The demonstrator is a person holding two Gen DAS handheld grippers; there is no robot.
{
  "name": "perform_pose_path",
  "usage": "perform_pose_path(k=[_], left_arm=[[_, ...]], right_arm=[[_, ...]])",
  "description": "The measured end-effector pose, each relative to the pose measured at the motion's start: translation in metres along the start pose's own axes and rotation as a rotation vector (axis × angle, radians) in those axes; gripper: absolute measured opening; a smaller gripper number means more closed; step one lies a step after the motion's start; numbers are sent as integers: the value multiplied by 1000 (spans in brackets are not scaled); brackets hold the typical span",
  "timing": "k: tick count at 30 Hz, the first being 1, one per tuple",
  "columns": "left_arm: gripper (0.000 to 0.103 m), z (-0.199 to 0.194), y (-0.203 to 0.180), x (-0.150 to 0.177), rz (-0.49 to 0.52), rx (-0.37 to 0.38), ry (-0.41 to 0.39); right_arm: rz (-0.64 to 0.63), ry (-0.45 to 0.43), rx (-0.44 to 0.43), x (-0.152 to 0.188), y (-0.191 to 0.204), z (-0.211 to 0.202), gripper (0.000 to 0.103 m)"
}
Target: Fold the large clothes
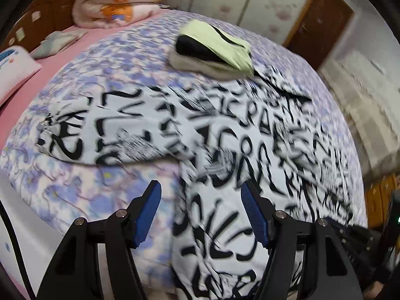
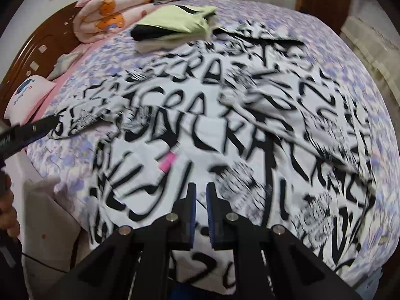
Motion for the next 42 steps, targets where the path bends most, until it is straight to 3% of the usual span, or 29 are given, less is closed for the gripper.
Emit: perform_pose_path(k=[7, 11, 16, 20, 22, 25, 31, 37, 38, 40, 41, 42], left_arm=[[70, 12, 70, -36, -122, -36, 7], [70, 36, 111, -32, -220, -38, 75], [70, 71, 167, -12, -418, -7, 178], [69, 89, 201, -1, -610, 41, 225], [69, 94, 213, -4, -687, 66, 212], [69, 98, 239, -13, -700, -59, 178], [69, 118, 279, -5, -788, -225, 212], [70, 139, 298, 4, -857, -250, 222], [64, 140, 298, 2, -837, -260, 220], [34, 140, 293, -5, -764, -287, 200], [14, 139, 291, -8, -749, -276, 181], [10, 137, 288, -13, -749, -256, 162]], right_arm=[[-56, -31, -25, -39, 42, 11, 10], [-61, -34, -32, -60, 64, 26, 34], [-56, -28, -75, -81, 96, 47, 36], [-57, -5, -108, -89, 117, 70, 36], [-55, 17, -123, -88, 125, 84, 36], [-50, 59, -137, -84, 130, 103, 36], [-34, 97, -141, -77, 121, 123, 36], [17, 131, -120, -67, 93, 138, 36], [29, 140, -115, -63, 88, 140, 36], [56, 154, -114, -56, 79, 143, 36], [72, 161, -116, -52, 75, 144, 36], [84, 168, -117, -48, 71, 144, 36]])
Point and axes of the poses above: each gripper's, at about its wrist camera, not at the fingertips, and z roughly the way its jaws point, y to its left, x to its underside, the point moved 7 cm from there along z, roughly the way its jaws point, and after that the axes turned 6 degrees about -y, right-handed, at the moved point
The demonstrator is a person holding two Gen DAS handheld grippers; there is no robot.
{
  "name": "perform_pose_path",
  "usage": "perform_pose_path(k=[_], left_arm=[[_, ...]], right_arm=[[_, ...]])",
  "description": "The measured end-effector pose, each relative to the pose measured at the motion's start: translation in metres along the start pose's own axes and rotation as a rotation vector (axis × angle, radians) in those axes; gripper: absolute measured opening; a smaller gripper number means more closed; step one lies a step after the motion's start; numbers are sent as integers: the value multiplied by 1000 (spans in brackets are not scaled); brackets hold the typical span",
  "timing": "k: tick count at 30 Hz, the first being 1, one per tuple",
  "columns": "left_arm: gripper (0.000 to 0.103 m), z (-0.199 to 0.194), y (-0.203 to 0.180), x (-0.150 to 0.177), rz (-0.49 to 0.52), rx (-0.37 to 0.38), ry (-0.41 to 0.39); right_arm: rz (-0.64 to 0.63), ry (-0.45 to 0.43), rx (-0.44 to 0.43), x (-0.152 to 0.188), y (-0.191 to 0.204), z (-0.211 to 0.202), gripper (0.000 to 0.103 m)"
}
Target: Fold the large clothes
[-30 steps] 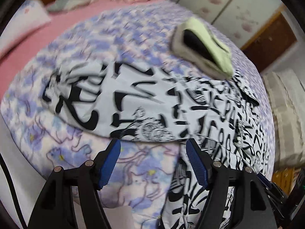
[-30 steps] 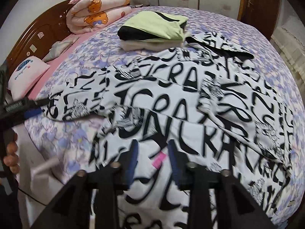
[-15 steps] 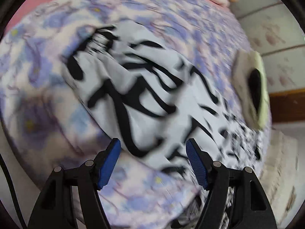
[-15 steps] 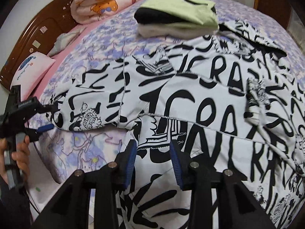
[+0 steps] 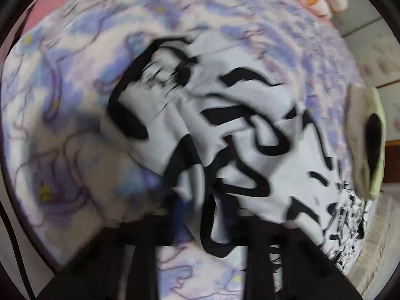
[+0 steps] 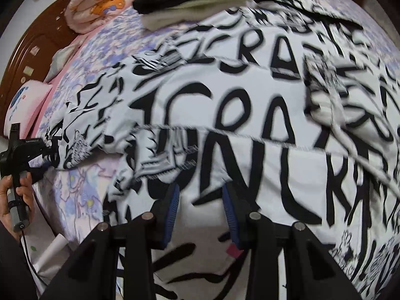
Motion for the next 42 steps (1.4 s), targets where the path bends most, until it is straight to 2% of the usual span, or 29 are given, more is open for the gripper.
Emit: perform_pose_path(k=[3, 7, 11, 13, 16, 19, 22, 23, 25, 27, 28, 30, 34, 39, 42], left_arm=[[7, -11, -7, -3, 25, 7, -64], [6, -44, -39, 2, 155, -27, -214], [5, -101, -112, 34, 324, 89, -339], [5, -132, -169, 69, 462, 179, -402], [5, -161, -236, 128, 632, 303, -425], [5, -162, -296, 204, 790, 407, -392], [6, -137, -331, 270, 894, 456, -313], [6, -128, -336, 288, 922, 464, -288], [16, -97, -345, 329, 1014, 455, -214], [39, -66, -343, 359, 1092, 415, -124], [45, -52, -339, 369, 1115, 388, -82], [49, -42, -330, 381, 1137, 360, -48], [51, -53, -314, 374, 1120, 375, -55], [74, -91, -292, 336, 1024, 449, -121], [75, -106, -272, 313, 964, 435, -170]], right_arm=[[28, 16, -5, 14, -12, -2, 36], [52, 6, 0, 27, -32, -16, 36], [75, -42, 25, 34, -60, -40, 36], [105, -62, 28, 36, -76, -51, 36], [183, -89, 13, 41, -100, -66, 36], [245, -115, 9, 47, -125, -80, 36], [282, -135, 34, 54, -148, -89, 36], [291, -140, 43, 57, -156, -92, 36], [304, -148, 62, 62, -169, -96, 36], [313, -153, 83, 68, -181, -98, 36], [316, -157, 90, 69, -187, -99, 36], [318, -166, 95, 73, -197, -103, 36], [316, -186, 79, 70, -200, -106, 36], [284, -222, 40, 56, -187, -109, 37], [210, -249, 25, 36, -162, -108, 39]])
Point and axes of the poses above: each gripper's, at about its wrist camera, not at the fingertips, and z roughly the way its jaws point, y to its left, x to its underside, the point moved 7 cm from there along z, roughly the way its jaws point, and after that the axes turned 6 degrees about -y, right-handed, at the moved point
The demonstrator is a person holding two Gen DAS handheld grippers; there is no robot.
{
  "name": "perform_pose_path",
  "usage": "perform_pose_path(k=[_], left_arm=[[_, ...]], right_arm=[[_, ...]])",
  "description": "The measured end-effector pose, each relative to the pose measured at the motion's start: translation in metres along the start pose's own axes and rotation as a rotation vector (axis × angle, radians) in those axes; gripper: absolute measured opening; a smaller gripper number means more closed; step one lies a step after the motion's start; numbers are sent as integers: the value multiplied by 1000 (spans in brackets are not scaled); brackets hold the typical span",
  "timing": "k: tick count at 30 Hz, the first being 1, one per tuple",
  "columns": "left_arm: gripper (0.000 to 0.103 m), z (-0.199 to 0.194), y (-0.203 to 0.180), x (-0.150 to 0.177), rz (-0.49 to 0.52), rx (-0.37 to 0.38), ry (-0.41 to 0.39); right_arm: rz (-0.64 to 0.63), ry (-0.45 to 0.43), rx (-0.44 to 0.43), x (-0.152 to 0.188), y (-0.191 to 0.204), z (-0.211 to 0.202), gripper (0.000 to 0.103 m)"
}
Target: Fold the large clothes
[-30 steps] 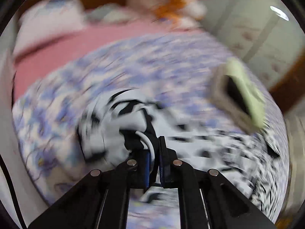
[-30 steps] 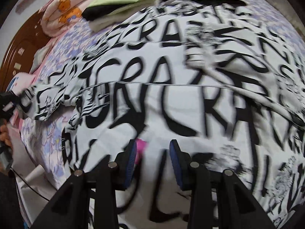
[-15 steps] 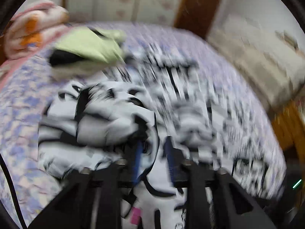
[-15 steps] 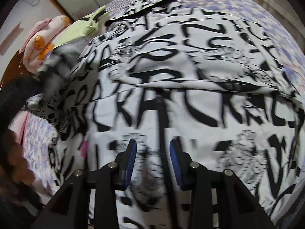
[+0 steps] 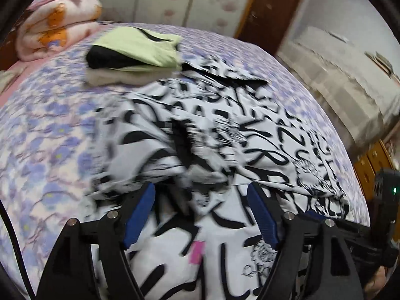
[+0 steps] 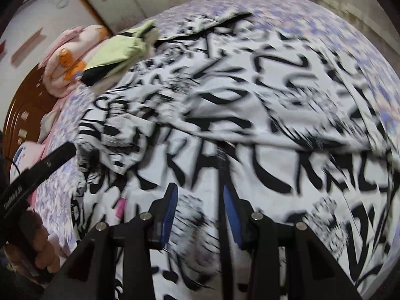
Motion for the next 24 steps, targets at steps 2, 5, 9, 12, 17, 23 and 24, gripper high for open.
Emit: perform_pose_path(k=[2, 5, 9, 12, 17, 23, 24], left_arm=[[75, -10, 20, 3, -32, -41, -5], [75, -18, 44, 8, -64, -87, 3], [75, -16, 67, 20, -98, -123, 24], [75, -10, 84, 33, -143, -131, 58], [75, 0, 101, 47, -206, -135, 93], [75, 5, 112, 51, -225, -149, 106], [75, 5, 113, 51, -226, -150, 105]], right_arm=[[-59, -19, -17, -10, 19, 2, 39], [-196, -69, -35, -28, 57, 8, 44], [-408, -108, -37, -36, 100, 33, 58], [-520, -82, -6, -32, 115, 62, 58], [-632, -11, 54, -26, 123, 107, 58], [-770, -51, 186, -34, 136, 129, 17], [-758, -50, 184, -38, 139, 127, 12]])
Point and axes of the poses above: each gripper's, at about its wrist camera, not at the fingertips, and z roughly the way its jaws point, y to its left, x to its underside, the point moved 7 cm from there along z, roughly the way its jaws point, and after that the axes turned 6 degrees about -y, right-handed, at the moved point
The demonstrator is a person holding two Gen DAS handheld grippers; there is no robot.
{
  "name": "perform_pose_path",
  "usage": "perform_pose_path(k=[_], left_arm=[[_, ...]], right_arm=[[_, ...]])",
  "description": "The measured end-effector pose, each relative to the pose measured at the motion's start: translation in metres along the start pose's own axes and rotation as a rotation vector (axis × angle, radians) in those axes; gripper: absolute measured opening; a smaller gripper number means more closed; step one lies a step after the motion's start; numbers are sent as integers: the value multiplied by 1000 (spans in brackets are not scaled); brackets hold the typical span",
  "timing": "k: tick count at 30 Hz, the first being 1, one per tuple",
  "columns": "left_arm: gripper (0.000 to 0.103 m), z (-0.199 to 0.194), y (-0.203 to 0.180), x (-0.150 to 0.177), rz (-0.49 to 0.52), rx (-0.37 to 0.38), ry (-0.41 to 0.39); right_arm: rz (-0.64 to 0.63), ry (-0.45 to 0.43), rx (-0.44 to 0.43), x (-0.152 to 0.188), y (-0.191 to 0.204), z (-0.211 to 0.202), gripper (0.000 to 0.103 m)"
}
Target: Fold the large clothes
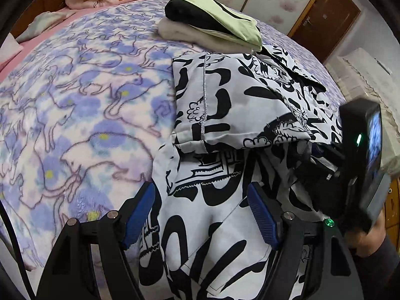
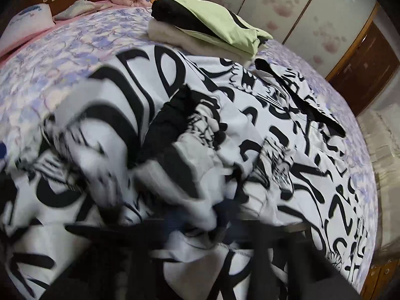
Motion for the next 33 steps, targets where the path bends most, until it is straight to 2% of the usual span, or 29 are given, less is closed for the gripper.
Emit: perform_pose_path(k=[4, 6, 8, 10, 12, 14, 16, 18, 19, 21, 22, 23, 26, 27, 30, 33], left_arm=[[75, -1, -1, -2, 2, 3, -10], [75, -1, -3, -3, 7, 7, -13], [75, -1, -8, -3, 18, 11, -14], [75, -1, -13, -3, 29, 18, -17], [75, 0, -16, -2, 40, 23, -17], [75, 2, -21, 1, 55, 27, -11], [75, 5, -25, 3, 66, 30, -1], [75, 9, -27, 5, 74, 30, 12], [75, 11, -28, 4, 79, 29, 18], [75, 13, -29, 0, 86, 26, 20], [75, 14, -30, -5, 92, 23, 14], [75, 14, -31, -10, 96, 21, 5], [75, 17, -32, -32, 97, 29, -12], [75, 21, -33, -42, 98, 35, -11], [75, 41, -28, -68, 83, 32, 21], [75, 66, -19, -90, 63, 35, 65]], right_arm=[[112, -135, -33, -44, -30, -38, 10], [201, -261, -65, -69, -60, -76, 10], [286, -340, -64, -80, -90, -104, 10], [406, -387, -72, -76, -129, -126, 10], [529, -370, -106, -55, -162, -130, 11], [634, -285, -84, -11, -189, -116, 15], [687, -158, -47, 40, -198, -91, 21], [723, 48, -44, 105, -195, -58, 24], [740, 104, -53, 125, -192, -52, 24], [798, 166, -98, 161, -192, -46, 25], [829, 156, -127, 171, -194, -49, 25], [849, 139, -143, 173, -197, -53, 26], [898, 66, -171, 164, -215, -63, 46], [916, 39, -182, 156, -223, -64, 50], [941, 17, -218, 135, -240, -51, 52], [921, 55, -219, 120, -251, -20, 52]])
Point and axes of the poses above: each gripper's, at about its wrist camera, not at the fingertips, and z roughly the way its jaws point, y to its left, x to its underside, the point moved 7 cm from there along z, roughly the way its jaws point, and after that the axes turned 6 degrees about -y, right-handed, at the moved point
